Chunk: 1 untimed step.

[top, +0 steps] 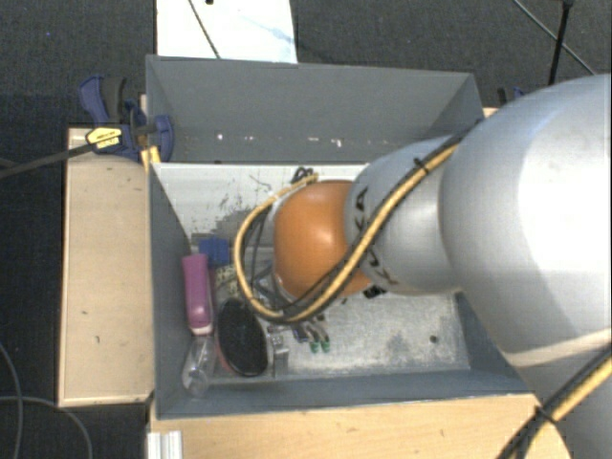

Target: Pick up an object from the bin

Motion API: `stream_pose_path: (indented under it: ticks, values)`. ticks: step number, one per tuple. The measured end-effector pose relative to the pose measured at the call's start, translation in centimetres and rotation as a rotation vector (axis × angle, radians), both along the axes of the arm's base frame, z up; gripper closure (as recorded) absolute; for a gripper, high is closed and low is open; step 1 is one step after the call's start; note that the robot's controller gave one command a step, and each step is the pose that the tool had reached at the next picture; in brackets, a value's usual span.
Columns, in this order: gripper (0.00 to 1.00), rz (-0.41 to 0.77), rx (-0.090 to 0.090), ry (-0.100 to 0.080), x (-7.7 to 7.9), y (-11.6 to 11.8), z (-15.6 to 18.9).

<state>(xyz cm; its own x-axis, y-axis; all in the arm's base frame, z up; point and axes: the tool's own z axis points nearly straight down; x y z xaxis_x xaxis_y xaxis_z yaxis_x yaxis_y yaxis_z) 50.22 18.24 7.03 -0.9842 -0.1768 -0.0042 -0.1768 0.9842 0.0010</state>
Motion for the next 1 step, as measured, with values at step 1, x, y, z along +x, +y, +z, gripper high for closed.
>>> stream_pose_path:
  ticks: [1]
  values:
    - [0.0, -0.105, -0.014, 0.003, -1.87, 2.99, 0.01]
